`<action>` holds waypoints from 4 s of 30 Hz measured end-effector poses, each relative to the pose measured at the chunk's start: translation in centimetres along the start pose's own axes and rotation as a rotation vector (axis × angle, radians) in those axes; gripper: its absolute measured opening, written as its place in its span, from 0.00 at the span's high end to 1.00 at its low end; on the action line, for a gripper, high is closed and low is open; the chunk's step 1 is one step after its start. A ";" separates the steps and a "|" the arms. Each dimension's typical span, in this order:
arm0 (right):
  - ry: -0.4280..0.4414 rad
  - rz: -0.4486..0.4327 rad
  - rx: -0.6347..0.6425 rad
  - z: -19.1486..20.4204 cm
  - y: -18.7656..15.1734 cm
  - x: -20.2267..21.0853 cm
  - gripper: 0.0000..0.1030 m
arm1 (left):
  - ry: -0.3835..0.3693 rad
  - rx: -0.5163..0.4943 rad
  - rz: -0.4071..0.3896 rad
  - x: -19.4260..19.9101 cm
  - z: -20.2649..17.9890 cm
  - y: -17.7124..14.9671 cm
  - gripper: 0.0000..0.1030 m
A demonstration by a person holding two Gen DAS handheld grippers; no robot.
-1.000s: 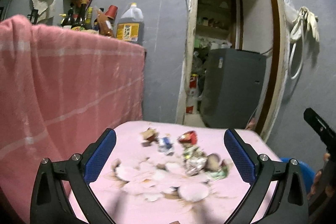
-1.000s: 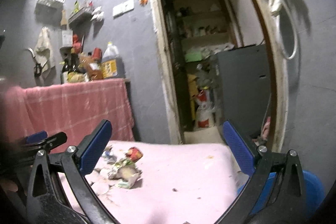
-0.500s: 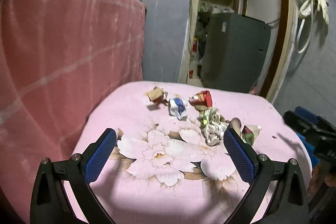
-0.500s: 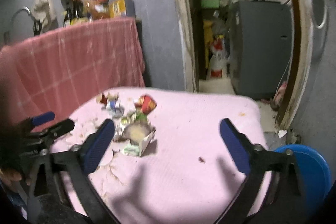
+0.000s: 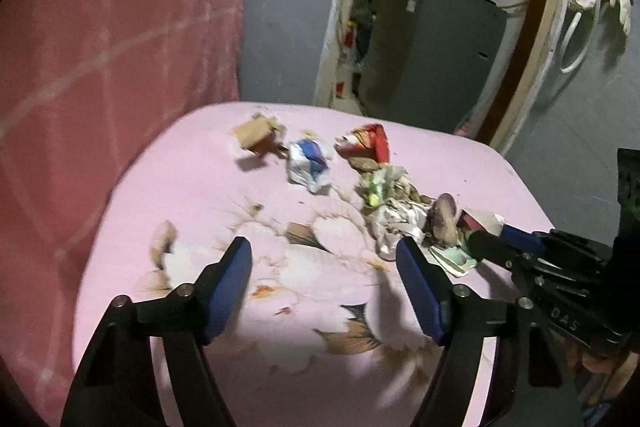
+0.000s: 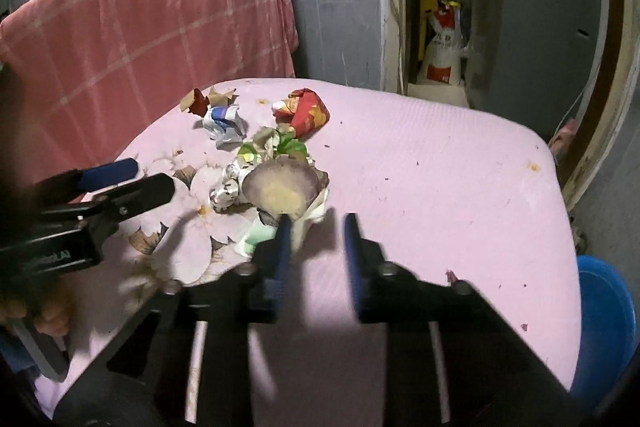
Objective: Collect trash
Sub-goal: 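Grasp the crumpled foil wrapper with the left tool while the right tool grasps a green paper scrap, then lift the foil wrapper with the left tool while the right tool lifts the paper scrap toward the basin, then open both tools over the blue basin to drop the wrappers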
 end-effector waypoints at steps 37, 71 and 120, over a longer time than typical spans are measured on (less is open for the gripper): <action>-0.034 -0.323 -0.123 -4.8 0.3 8.6 1.00 | -0.084 -0.063 -0.111 2.9 -6.5 -0.2 0.89; -0.454 -0.658 -0.419 -22.4 -5.5 22.6 0.99 | -0.382 -0.306 -0.279 -0.2 -29.3 2.3 0.89; -0.409 -0.184 -0.581 -27.9 -9.4 12.8 0.63 | -0.319 -0.129 0.081 -10.3 -25.9 -1.2 0.61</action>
Point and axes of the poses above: each gripper's, at about its wrist camera, not at the fingertips, and x roughly against the way its jaws point, z to its left, y to its top, the point moved 6 cm from there along -x, roughly the way its jaws point, and after that the axes turned 13 degrees about -y, right-handed, at the moved point
